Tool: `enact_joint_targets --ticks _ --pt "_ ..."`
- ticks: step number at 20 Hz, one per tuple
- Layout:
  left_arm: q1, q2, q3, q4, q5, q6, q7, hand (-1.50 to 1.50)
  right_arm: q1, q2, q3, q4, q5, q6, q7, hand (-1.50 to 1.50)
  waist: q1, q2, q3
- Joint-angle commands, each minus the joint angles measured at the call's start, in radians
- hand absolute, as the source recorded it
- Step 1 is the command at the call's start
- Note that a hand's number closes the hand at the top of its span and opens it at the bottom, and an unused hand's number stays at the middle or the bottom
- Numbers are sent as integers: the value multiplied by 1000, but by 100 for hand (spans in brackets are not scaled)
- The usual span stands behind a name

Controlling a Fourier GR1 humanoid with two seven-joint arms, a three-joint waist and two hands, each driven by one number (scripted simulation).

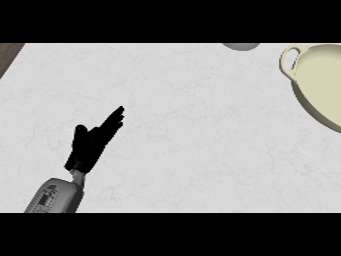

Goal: Pick the can from the tray and place it in the pot

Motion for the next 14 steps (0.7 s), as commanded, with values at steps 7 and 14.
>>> enact_joint_targets --ticks 7,14 --pt "12 30 18 -5 7 -31 5 0 -128 139 164 244 206 177 258 -150 11 5 0" --pt "22 -30 -6 -21 -20 24 10 0 -182 257 6 278 62 150 143 -150 -22 0 4"
